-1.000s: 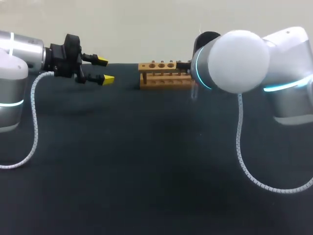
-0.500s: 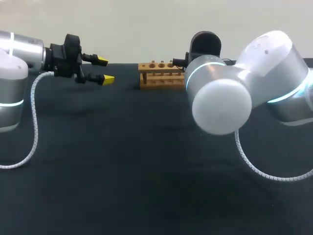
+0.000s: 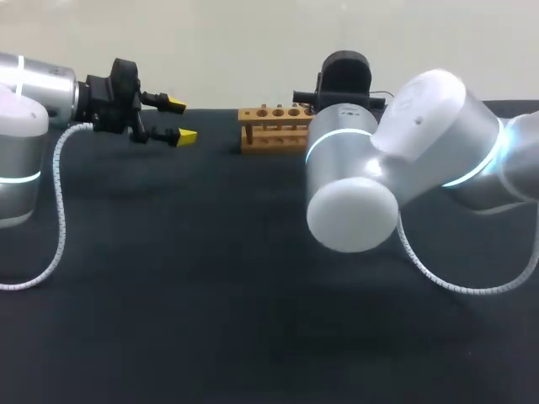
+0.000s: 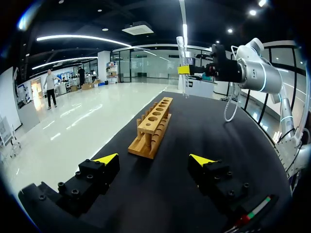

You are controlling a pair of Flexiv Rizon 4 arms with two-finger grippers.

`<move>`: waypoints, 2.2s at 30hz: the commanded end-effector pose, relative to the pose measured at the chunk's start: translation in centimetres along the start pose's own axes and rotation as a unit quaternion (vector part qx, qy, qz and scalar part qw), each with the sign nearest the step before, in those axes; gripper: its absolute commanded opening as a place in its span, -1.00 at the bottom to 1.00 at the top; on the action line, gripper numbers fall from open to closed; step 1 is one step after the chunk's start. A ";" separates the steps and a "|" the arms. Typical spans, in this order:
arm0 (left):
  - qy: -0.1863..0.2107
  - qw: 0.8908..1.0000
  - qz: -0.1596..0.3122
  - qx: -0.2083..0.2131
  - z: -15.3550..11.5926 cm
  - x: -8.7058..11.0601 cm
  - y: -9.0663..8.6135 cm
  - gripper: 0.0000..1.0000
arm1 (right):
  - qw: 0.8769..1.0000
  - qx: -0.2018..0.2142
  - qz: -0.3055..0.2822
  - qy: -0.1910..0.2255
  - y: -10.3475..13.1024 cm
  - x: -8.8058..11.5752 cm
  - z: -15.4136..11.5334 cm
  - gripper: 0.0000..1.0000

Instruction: Grasp the test tube, adjust it, and insert it.

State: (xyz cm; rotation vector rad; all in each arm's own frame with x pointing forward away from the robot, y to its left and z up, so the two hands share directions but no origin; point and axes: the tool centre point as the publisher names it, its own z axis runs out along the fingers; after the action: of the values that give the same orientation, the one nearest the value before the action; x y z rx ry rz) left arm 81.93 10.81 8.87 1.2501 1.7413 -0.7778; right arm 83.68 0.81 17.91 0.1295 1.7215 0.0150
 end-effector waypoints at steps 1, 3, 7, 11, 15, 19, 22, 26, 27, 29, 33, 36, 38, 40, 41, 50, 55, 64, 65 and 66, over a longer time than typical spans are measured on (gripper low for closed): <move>-0.003 1.000 0.002 -0.001 0.0 0.1 -0.1 1.00 | 1.000 -0.004 0.001 -0.017 0.2 0.3 1.2 -1.00; -0.003 1.000 0.002 -0.001 0.0 0.1 -0.1 1.00 | 1.000 -0.005 0.001 -0.023 0.3 0.2 1.7 -1.00; -0.003 1.000 0.002 -0.001 0.0 0.1 -0.1 1.00 | 0.999 -0.001 -0.005 -0.032 0.3 0.1 2.5 -1.00; -0.003 1.000 0.002 -0.001 0.0 0.1 -0.1 1.00 | 0.999 0.001 -0.002 -0.040 0.4 -0.1 3.3 -1.00; -0.003 1.000 0.002 -0.001 0.0 0.1 -0.1 1.00 | 0.999 0.007 -0.005 -0.049 0.6 0.0 4.1 -1.00; -0.003 1.000 0.002 -0.001 0.0 0.1 -0.1 1.00 | 0.998 0.010 -0.011 -0.059 0.7 0.1 4.7 -1.00; -0.003 1.000 0.002 -0.001 0.0 0.1 -0.1 1.00 | 0.998 0.012 -0.013 -0.068 0.7 0.1 5.0 -1.00; -0.003 1.000 0.002 -0.001 0.0 0.1 -0.1 1.00 | 0.997 0.016 -0.011 -0.074 0.7 0.3 5.2 -1.00; -0.003 1.000 0.002 -0.001 0.0 0.1 -0.1 1.00 | 0.997 0.017 -0.010 -0.074 0.6 0.3 5.2 -1.00; -0.003 1.000 0.002 -0.001 0.0 0.1 -0.1 1.00 | 0.997 0.018 -0.012 -0.076 0.6 0.5 5.2 -1.00; -0.003 1.000 0.002 -0.001 0.0 0.1 -0.1 1.00 | 0.997 0.018 -0.013 -0.077 0.5 0.7 5.4 -1.00; -0.003 1.000 0.002 -0.001 0.0 0.1 -0.1 1.00 | 0.997 0.019 -0.012 -0.077 0.2 0.8 5.5 -1.00; -0.003 1.000 0.002 -0.001 0.0 0.1 -0.1 1.00 | 0.997 0.019 -0.011 -0.077 0.1 0.8 5.5 -1.00; -0.003 1.000 0.002 -0.001 0.0 0.1 -0.1 1.00 | 0.997 0.019 -0.012 -0.076 0.1 0.9 5.6 -1.00; -0.003 1.000 0.002 -0.001 0.0 0.1 -0.1 1.00 | 0.997 0.019 -0.012 -0.075 0.1 1.0 5.7 -1.00; -0.003 1.000 0.002 -0.001 0.0 0.1 -0.1 1.00 | 0.997 0.018 -0.011 -0.071 0.0 1.5 6.0 -1.00; -0.003 1.000 0.002 -0.001 0.0 0.1 -0.1 1.00 | 0.997 0.019 -0.009 -0.069 0.0 1.9 6.3 -1.00; -0.003 1.000 0.002 -0.001 0.0 0.1 -0.1 1.00 | 0.998 0.017 -0.009 -0.062 -0.1 2.9 6.7 -1.00; -0.003 1.000 0.002 -0.001 0.0 0.1 -0.1 1.00 | 0.998 0.017 -0.009 -0.061 -0.1 2.9 6.7 -1.00; -0.003 1.000 0.002 -0.001 0.0 0.1 -0.1 1.00 | 0.998 0.017 -0.008 -0.060 0.0 3.0 6.7 -1.00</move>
State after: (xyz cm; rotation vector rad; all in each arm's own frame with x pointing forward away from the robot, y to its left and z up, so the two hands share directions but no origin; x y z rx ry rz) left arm 81.93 10.81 8.87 1.2500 1.7413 -0.7779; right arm 89.53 0.59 14.13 0.1400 1.6041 -0.0371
